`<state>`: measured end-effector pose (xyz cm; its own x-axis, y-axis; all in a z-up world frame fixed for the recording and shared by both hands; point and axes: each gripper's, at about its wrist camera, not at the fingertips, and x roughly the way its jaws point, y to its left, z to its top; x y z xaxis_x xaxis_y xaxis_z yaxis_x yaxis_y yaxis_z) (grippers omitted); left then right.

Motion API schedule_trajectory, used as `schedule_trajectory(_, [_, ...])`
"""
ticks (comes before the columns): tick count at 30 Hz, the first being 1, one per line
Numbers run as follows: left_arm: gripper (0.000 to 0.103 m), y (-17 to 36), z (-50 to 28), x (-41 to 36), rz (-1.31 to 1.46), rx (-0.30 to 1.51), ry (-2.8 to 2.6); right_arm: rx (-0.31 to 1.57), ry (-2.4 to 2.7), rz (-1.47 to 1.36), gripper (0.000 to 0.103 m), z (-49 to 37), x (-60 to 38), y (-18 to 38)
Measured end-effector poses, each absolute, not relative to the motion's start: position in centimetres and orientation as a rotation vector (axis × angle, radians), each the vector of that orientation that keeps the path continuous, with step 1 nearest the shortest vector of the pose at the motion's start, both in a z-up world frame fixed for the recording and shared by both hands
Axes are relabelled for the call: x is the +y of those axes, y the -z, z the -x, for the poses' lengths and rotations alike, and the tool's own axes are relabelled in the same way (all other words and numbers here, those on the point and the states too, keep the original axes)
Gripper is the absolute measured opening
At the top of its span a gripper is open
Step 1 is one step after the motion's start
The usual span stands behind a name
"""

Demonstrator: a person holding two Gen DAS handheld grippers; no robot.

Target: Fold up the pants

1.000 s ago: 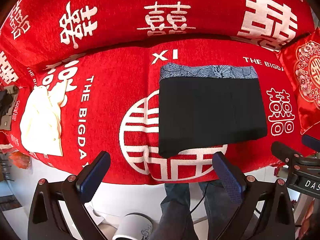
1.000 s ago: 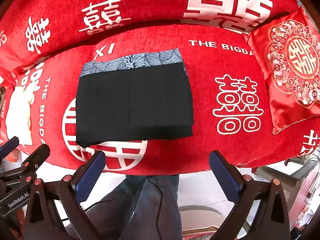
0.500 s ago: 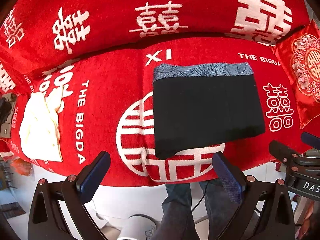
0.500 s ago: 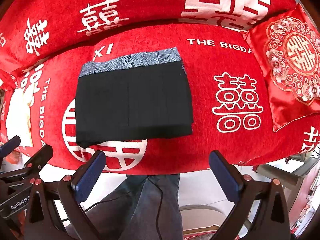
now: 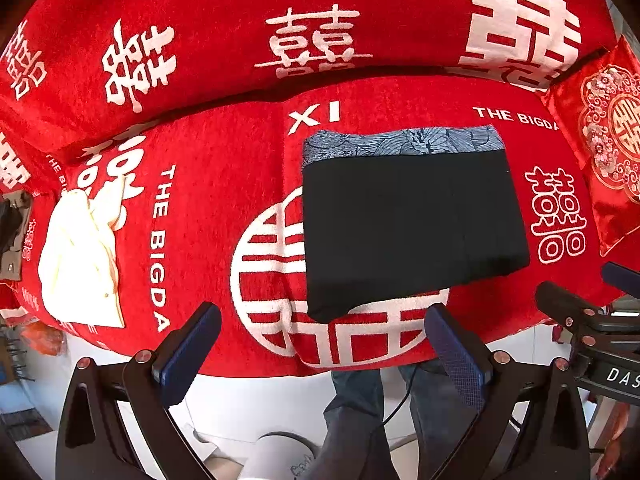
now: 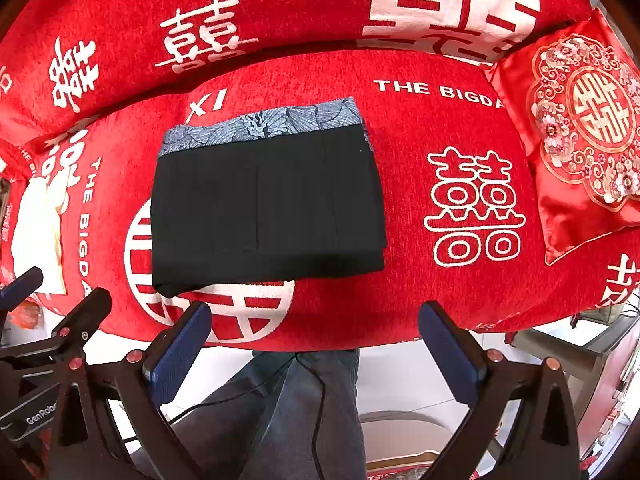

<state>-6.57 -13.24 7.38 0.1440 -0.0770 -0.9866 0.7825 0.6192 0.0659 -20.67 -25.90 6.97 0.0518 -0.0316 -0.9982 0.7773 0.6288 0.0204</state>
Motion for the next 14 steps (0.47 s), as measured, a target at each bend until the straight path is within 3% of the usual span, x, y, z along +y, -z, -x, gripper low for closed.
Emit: schedule_trajectory(14, [0.102,-7.08,6.56,-13.26,-0.695,1.274,0.717,1.408,0.686,-0.680,0.103,19.94,-26.28,-6.74])
